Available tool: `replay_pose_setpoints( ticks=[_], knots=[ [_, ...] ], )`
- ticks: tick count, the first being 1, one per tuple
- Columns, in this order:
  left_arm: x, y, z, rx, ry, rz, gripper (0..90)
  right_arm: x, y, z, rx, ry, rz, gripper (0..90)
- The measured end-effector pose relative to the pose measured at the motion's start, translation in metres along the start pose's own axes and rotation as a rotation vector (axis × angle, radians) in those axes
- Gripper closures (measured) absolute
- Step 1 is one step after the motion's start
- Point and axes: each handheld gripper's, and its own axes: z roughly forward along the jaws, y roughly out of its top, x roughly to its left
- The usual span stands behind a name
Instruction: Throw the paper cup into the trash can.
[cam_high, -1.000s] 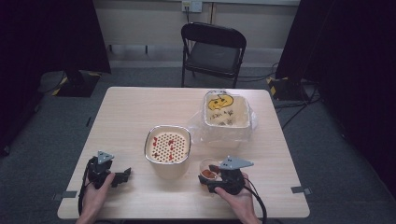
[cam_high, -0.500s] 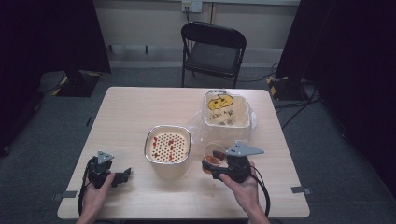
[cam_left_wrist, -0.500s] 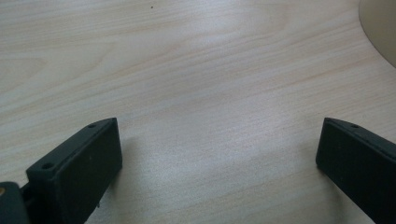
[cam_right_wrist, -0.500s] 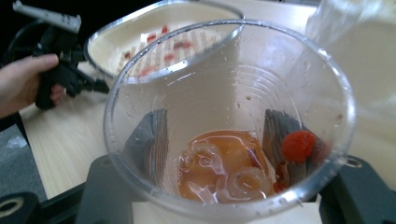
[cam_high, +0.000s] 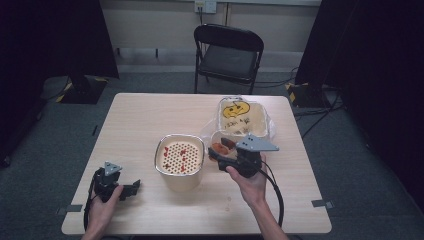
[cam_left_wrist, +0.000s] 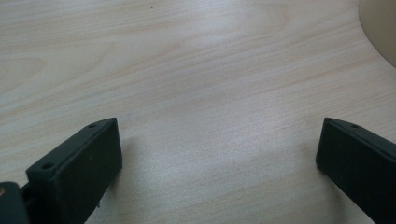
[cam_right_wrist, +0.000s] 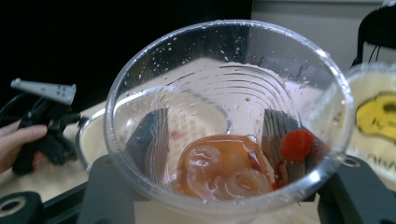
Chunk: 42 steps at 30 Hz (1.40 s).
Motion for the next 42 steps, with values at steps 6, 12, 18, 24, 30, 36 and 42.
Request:
replay_pose_setpoints(
  ticks=[6, 12, 18, 24, 30, 36, 42],
  knots=[
    [0.0, 0.0, 0.0, 0.0, 0.0, 0.0, 0.0, 0.001, 0.013, 0.014, -0.034, -0.046, -0.043, 42.6],
    [0.0, 0.0, 0.0, 0.0, 0.0, 0.0, 0.0, 0.004, 0.025, 0.028, -0.025, -0.103, -0.146, 43.5],
    [0.0, 0.0, 0.0, 0.0, 0.0, 0.0, 0.0, 0.009, 0.031, 0.04, -0.011, -0.193, -0.273, 44.1],
    [0.0, 0.0, 0.0, 0.0, 0.0, 0.0, 0.0, 0.012, 0.035, 0.052, 0.003, -0.259, -0.369, 46.1],
    [0.0, 0.0, 0.0, 0.0, 0.0, -0.002, 0.0, 0.017, 0.034, 0.061, 0.045, -0.298, -0.486, 46.6],
    [0.0, 0.0, 0.0, 0.0, 0.0, 0.0, 0.0, 0.024, 0.03, 0.067, 0.097, -0.338, -0.616, 47.2],
    [0.0, 0.0, 0.0, 0.0, 0.0, 0.0, 0.0, 0.031, 0.031, 0.076, 0.155, -0.37, -0.759, 47.5]
  ],
)
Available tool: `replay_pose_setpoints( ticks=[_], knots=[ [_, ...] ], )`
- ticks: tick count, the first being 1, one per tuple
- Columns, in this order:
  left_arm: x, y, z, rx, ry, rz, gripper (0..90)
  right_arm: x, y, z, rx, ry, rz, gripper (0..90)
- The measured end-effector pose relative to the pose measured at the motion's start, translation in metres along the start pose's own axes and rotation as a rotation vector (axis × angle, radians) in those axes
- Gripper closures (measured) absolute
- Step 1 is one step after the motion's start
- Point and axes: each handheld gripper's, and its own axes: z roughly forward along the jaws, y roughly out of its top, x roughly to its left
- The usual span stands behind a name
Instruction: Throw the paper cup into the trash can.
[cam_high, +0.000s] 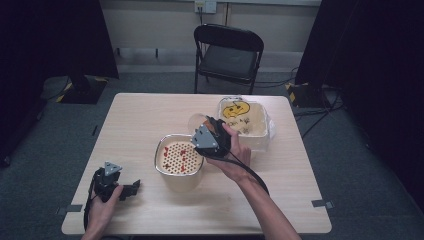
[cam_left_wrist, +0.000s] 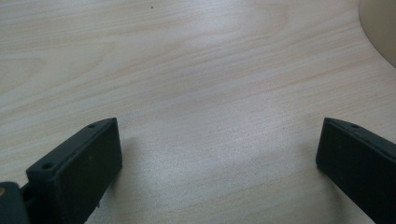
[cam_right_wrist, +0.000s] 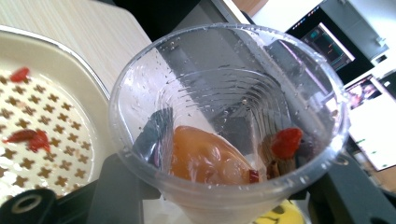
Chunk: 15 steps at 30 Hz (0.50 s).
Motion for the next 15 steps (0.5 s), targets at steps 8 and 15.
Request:
replay_pose_setpoints(
  ticks=[8, 15],
  knots=[
    [0.0, 0.0, 0.0, 0.0, 0.0, 0.0, 0.0, 0.013, 0.01, 0.004, 0.033, -0.031, -0.158, 47.9],
    [0.0, 0.0, 0.0, 0.0, 0.0, -0.001, 0.0, 0.024, 0.015, 0.007, 0.079, -0.058, -0.345, 48.6]
  ],
)
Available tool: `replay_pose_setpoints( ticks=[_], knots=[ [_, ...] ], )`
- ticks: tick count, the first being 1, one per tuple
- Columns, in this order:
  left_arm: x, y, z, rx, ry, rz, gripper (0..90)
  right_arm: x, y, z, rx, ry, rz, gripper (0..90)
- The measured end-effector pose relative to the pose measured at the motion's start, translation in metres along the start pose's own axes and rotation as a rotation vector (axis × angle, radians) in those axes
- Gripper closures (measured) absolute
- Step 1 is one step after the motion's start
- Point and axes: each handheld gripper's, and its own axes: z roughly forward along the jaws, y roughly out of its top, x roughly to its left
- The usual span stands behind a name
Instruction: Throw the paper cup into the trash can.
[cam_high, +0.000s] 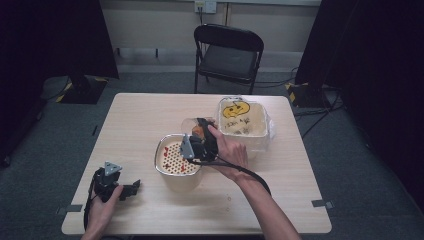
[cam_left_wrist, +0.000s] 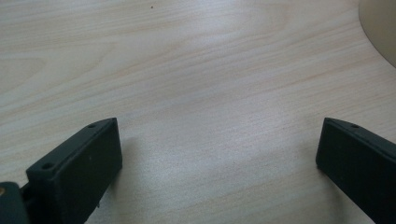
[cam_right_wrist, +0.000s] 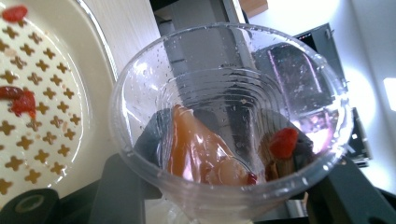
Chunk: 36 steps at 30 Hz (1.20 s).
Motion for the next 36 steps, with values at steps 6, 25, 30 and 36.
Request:
replay_pose_setpoints(
  ticks=[6, 25, 30, 36],
  knots=[
    [0.0, 0.0, 0.0, 0.0, 0.0, 0.0, 0.0, 0.01, 0.006, 0.002, 0.029, -0.038, -0.167, 49.3],
    [0.0, 0.0, 0.0, 0.0, 0.0, -0.001, 0.0, 0.023, 0.011, 0.005, 0.113, -0.183, -0.58, 50.1],
    [0.0, 0.0, 0.0, 0.0, -0.001, 0.001, 0.0, 0.032, 0.01, 0.007, 0.121, -0.199, -0.693, 50.2],
    [0.0, 0.0, 0.0, 0.0, -0.001, 0.002, 0.0, 0.04, 0.011, 0.008, 0.133, -0.218, -0.789, 50.4]
  ],
)
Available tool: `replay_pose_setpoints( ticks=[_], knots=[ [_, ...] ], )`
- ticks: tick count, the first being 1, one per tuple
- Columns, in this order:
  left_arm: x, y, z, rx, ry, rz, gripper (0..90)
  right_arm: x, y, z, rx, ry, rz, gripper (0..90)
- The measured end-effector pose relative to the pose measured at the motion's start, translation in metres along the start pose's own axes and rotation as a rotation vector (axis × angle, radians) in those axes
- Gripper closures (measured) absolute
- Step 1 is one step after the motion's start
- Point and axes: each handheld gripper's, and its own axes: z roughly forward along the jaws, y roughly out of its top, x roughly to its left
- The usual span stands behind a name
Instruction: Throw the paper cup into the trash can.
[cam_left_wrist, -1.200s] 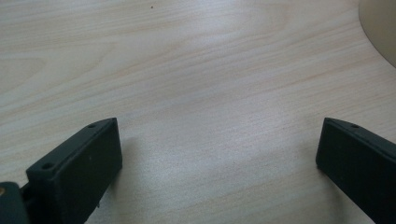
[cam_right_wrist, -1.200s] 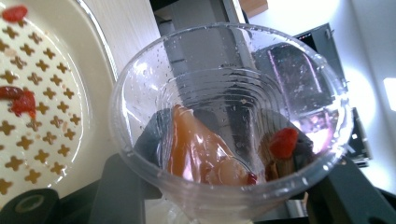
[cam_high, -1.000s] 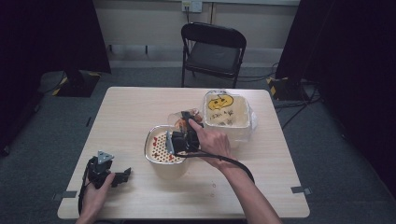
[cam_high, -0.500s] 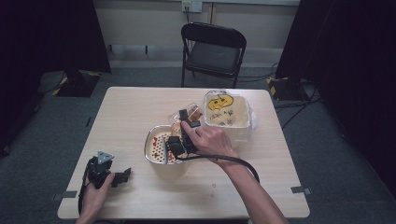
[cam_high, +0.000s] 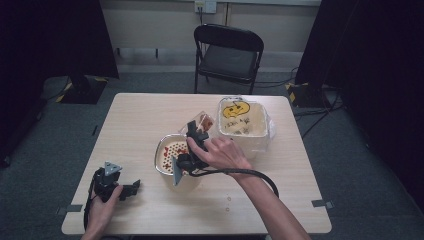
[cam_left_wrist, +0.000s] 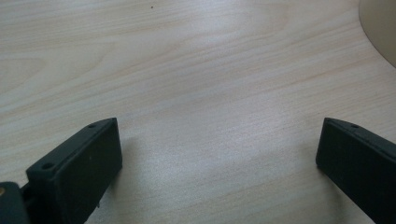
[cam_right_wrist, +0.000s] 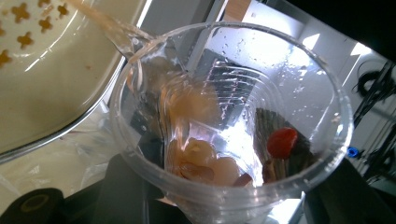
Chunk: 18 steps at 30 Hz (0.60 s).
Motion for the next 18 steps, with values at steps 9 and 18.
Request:
replay_pose_setpoints(
  ticks=[9, 18],
  knots=[
    [0.0, 0.0, 0.0, 0.001, 0.001, 0.0, 0.0, -0.0003, 0.0038, -0.0032, 0.001, -0.046, -0.137, 50.5],
    [-0.0001, 0.0, 0.0, 0.001, 0.002, 0.0, 0.0, -0.001, 0.0011, -0.0052, 0.003, -0.065, -0.199, 50.9]
  ],
)
